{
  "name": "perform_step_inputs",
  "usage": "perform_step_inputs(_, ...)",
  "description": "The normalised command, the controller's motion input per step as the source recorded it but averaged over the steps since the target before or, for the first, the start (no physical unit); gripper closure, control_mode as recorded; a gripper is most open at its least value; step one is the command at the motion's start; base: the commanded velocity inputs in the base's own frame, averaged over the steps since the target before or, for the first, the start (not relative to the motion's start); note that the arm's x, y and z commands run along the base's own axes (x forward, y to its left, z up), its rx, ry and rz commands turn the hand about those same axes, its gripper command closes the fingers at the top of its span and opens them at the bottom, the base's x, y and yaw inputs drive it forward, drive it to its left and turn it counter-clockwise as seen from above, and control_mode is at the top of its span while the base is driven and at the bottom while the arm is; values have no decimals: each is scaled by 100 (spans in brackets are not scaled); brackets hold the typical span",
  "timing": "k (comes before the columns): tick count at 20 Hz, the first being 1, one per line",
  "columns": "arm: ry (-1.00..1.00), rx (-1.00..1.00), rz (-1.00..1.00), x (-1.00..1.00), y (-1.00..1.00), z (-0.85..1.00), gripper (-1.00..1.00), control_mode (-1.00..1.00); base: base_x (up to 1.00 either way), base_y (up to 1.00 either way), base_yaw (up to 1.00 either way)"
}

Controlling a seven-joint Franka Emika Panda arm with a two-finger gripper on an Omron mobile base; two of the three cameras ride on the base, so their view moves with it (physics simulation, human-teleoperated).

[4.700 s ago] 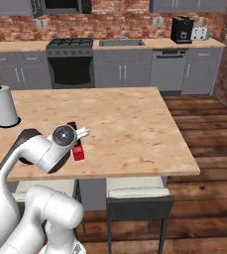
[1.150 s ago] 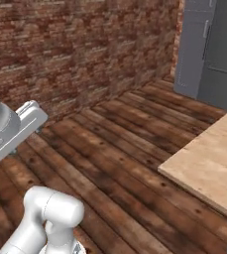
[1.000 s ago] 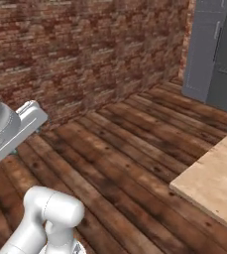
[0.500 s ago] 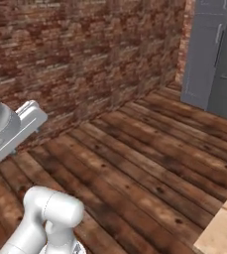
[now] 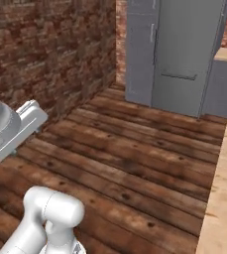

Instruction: Retrieve the tupperware and aluminum foil from the cabinet and place them on the dining counter near the plate with broccoli and shrimp to prepare for storing leftovers.

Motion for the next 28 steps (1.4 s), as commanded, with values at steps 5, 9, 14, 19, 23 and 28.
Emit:
perform_step_inputs(5, 0, 0, 0, 0, 0, 0, -100, 100, 59, 15, -59)
perform_step_inputs(9, 0, 0, 0, 0, 0, 0, -100, 100, 76, 24, -53)
perform_step_inputs(14, 0, 0, 0, 0, 0, 0, -100, 100, 97, 33, -46)
perform_step_inputs(19, 0, 0, 0, 0, 0, 0, -100, 100, 100, 29, -42)
perform_step_inputs(23, 0, 0, 0, 0, 0, 0, -100, 100, 100, 27, -39)
perform_step_inputs(28, 0, 0, 0, 0, 0, 0, -100, 100, 100, 35, -35)
